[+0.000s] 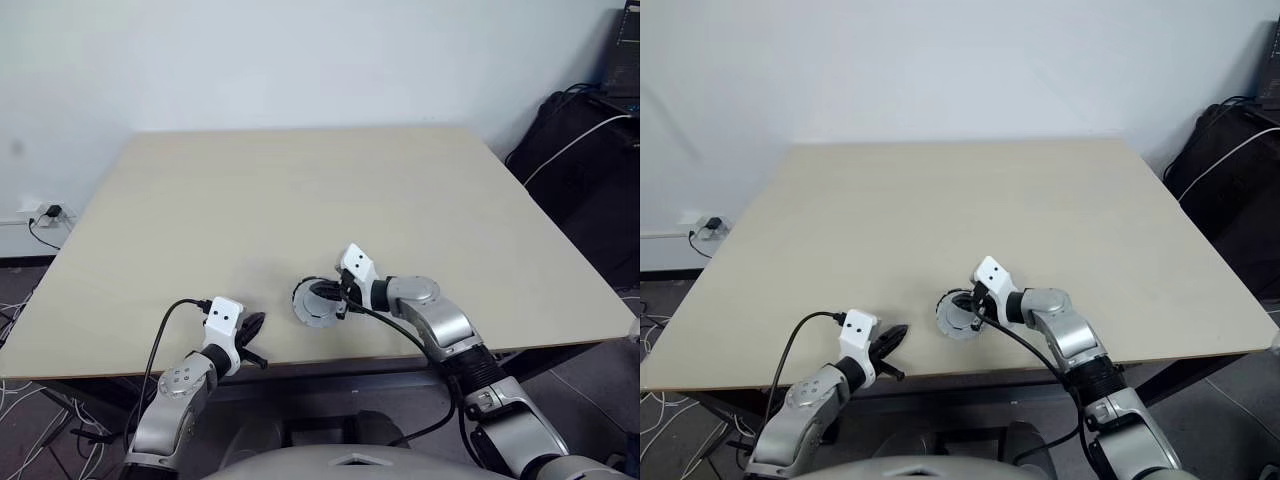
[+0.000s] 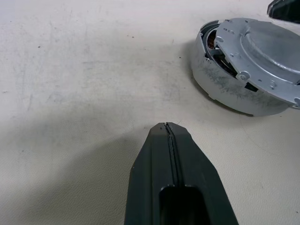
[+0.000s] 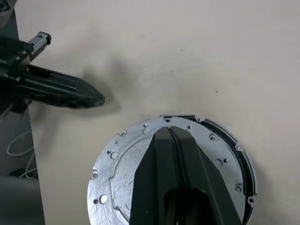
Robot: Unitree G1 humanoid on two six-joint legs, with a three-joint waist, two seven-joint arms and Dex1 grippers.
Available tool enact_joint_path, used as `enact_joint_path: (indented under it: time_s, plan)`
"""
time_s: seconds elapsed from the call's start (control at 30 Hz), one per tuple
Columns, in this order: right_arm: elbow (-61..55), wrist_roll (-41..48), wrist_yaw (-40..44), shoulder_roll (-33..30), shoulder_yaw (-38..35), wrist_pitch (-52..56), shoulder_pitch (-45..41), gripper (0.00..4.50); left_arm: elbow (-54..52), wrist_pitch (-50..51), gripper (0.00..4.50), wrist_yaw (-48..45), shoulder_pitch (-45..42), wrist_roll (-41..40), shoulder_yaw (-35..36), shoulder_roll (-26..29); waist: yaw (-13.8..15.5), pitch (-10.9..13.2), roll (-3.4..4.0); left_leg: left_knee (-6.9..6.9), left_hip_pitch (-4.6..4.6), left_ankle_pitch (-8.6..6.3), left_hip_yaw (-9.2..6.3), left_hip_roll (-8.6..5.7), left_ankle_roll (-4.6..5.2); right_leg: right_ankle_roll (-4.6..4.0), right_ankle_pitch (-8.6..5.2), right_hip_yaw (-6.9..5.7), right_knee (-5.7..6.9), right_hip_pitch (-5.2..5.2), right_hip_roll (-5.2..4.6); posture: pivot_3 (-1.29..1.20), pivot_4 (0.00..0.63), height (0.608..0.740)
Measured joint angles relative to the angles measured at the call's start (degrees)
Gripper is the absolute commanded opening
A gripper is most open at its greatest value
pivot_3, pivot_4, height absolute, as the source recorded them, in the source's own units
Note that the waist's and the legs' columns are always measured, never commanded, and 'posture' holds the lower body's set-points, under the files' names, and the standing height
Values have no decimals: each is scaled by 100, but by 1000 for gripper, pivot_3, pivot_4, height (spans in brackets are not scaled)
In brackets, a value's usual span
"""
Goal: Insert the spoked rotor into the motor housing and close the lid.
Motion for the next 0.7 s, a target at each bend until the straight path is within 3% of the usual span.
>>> enact_joint_path:
  time_s: [0.4, 0.7]
  plan:
    - [-96, -279, 394, -377, 373, -297, 10, 4468, -122, 78, 0, 1, -43, -1, -1, 2, 1, -6, 4, 1, 0, 4, 1, 0, 5, 0, 0, -1, 0, 3, 3, 0, 0, 740]
    - [76, -454, 366, -324, 446, -601, -12, 4468, -200, 118, 0, 10, -27, -2, -2, -2, 1, -10, 3, 1, 0, 4, 1, -1, 5, 0, 0, 0, 0, 3, 5, 0, 0, 740]
